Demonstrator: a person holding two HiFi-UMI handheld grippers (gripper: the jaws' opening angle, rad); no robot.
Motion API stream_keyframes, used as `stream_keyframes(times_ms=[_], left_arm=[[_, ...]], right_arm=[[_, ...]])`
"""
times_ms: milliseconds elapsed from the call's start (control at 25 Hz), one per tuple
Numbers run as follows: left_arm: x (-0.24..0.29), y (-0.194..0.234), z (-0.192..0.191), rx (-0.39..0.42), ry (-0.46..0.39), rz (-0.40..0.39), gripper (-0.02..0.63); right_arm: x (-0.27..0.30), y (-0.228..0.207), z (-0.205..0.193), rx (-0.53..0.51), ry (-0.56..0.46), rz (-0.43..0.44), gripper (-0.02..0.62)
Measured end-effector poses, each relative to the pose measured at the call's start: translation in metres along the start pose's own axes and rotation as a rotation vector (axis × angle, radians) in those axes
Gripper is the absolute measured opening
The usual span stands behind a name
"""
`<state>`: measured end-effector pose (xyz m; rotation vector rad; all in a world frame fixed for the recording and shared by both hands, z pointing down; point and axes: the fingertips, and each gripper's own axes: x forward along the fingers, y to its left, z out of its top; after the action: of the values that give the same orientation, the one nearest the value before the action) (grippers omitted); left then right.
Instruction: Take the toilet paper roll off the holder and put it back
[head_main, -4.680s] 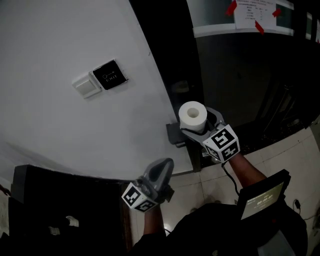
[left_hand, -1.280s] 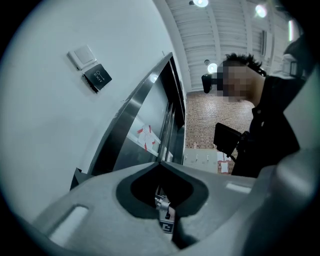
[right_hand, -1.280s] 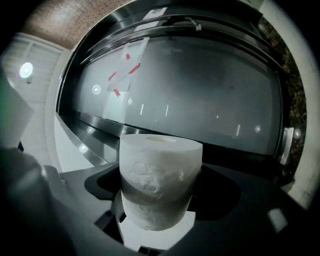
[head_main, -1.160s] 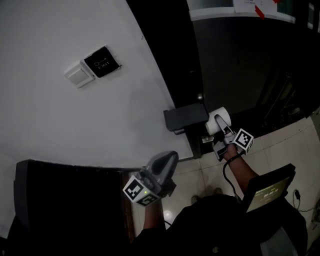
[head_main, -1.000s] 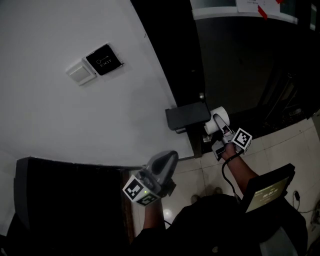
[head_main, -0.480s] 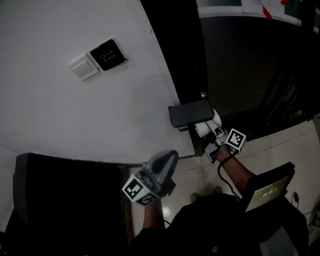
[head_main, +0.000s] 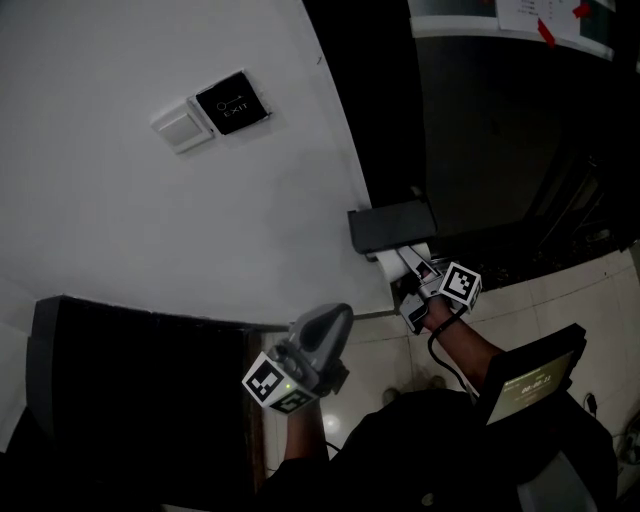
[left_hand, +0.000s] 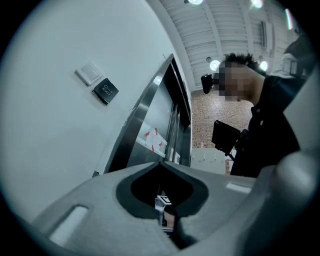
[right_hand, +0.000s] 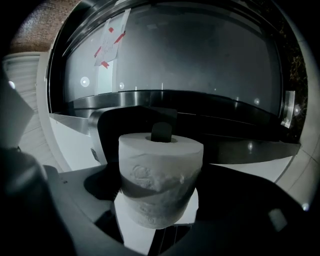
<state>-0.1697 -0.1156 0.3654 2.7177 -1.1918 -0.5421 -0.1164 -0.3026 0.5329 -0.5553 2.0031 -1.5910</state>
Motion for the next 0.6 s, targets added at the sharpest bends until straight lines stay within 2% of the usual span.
stream_keyframes(times_ms=[360, 600], left_arm=[[-0.004, 0.002, 0.0, -0.007, -0.005, 0.007, 0.0], [0.01, 0.002, -0.008, -0.028, -0.002, -0.031, 0.0]], right_arm=[[0.001, -0.004, -0.028, 0.0, 0.09, -0.004, 0.448], [-0.023, 0.003, -0.032, -0.053, 0.118, 0.018, 0.451]])
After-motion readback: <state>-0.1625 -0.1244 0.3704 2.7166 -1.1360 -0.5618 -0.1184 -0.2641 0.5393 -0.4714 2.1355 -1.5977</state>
